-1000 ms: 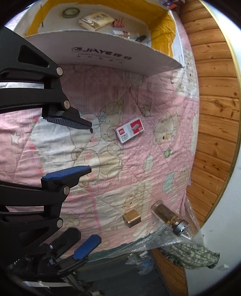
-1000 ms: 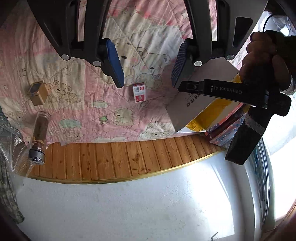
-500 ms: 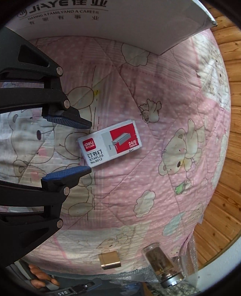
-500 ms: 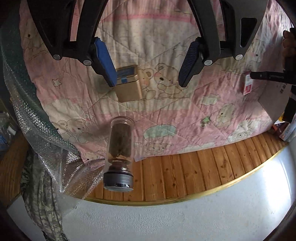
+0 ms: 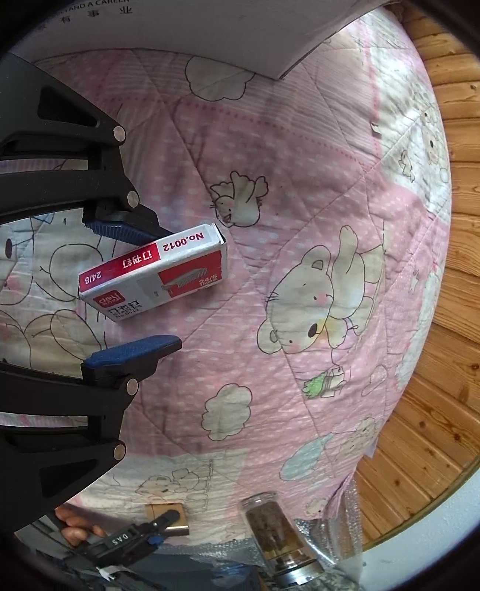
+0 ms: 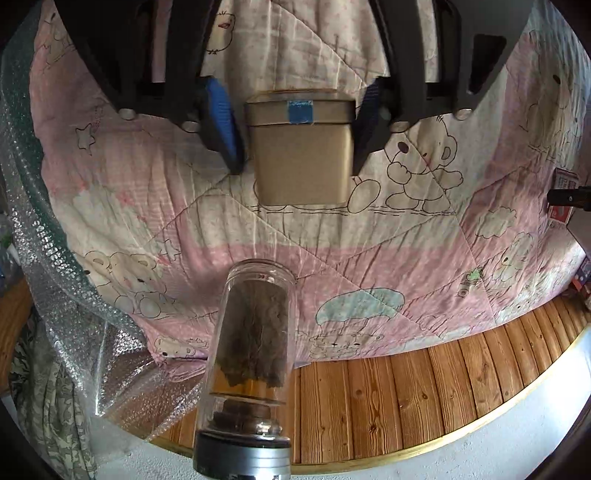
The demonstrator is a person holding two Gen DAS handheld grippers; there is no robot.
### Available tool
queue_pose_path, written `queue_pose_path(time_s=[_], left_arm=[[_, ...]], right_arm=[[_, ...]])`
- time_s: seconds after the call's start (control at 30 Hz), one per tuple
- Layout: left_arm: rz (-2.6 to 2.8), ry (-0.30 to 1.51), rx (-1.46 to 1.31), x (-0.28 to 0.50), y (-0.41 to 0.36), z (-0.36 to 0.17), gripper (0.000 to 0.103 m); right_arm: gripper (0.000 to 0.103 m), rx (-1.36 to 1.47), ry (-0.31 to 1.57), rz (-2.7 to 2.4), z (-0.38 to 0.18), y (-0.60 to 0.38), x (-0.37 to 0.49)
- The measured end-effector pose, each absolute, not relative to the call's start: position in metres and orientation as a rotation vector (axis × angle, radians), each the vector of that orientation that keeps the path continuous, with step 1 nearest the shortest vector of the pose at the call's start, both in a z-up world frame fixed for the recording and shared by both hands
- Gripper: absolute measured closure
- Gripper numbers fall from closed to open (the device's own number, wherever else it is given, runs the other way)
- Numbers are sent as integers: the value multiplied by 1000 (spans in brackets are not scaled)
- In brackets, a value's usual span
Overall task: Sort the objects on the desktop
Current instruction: 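Grasp the red-and-white staple box with the left tool while the right tool grasps the gold case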
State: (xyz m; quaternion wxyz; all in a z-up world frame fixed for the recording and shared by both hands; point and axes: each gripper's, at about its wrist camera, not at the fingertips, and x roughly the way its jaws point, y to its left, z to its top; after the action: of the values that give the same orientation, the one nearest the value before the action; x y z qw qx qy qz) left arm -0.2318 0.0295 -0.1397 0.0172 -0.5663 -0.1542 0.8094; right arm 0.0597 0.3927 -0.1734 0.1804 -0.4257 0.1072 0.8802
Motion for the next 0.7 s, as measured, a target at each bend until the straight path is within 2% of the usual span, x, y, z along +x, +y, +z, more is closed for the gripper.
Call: queue_pose_path(time_s=[0.03, 0.07, 0.53, 0.7], left_arm=[[2514, -475, -1756, -230, 30, -140, 85], [2508, -463, -1757, -229, 32, -140, 87], [2545, -323, -1671, -200, 46, -108, 89], [2546, -346, -1646, -174, 40, -93, 89]], right_arm=[[53, -1198, 304, 2491, -174, 392, 61], [53, -1195, 309, 2494, -174, 393, 63], [53, -1109, 463, 2543, -146, 372, 91], [53, -1102, 492, 2571, -135, 348, 104]])
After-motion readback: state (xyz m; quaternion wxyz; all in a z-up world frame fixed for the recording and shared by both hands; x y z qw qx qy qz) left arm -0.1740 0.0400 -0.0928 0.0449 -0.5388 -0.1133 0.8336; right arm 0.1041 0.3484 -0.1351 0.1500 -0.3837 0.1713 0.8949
